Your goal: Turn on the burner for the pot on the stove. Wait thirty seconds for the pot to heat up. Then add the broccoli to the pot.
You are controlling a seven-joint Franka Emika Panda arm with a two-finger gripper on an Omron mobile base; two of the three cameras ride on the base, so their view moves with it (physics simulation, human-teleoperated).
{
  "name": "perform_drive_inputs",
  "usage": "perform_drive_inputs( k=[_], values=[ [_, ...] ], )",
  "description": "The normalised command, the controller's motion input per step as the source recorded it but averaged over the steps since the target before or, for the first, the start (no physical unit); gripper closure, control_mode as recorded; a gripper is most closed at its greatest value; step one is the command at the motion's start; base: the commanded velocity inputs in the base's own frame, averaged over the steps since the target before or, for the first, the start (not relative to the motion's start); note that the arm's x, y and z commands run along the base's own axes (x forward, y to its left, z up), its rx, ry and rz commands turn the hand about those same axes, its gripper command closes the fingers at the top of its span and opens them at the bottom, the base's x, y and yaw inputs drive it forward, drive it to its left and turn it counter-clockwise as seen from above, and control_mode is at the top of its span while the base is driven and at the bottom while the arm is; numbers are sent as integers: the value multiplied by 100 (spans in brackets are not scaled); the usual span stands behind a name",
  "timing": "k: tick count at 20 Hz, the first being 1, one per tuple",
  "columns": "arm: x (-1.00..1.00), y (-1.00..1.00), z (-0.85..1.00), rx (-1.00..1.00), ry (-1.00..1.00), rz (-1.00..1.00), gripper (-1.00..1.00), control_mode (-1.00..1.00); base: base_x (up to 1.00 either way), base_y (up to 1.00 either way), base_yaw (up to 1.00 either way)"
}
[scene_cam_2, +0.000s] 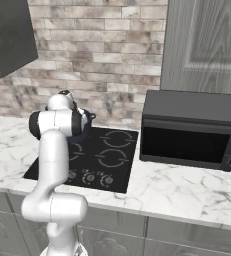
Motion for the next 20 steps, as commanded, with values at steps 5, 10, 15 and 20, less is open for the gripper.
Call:
perform_drive_inputs(
  k=[5, 10, 15, 20],
  values=[
    [4, 0, -2, 0, 0, 0, -100, -100, 0, 0, 0],
    [4, 0, 2, 0, 0, 0, -100, -100, 0, 0, 0],
    [2, 0, 62, 0, -4, -1, -100, -100, 0, 0, 0],
    [0, 3, 100, 0, -16, -5, -100, -100, 0, 0, 0]
  ],
)
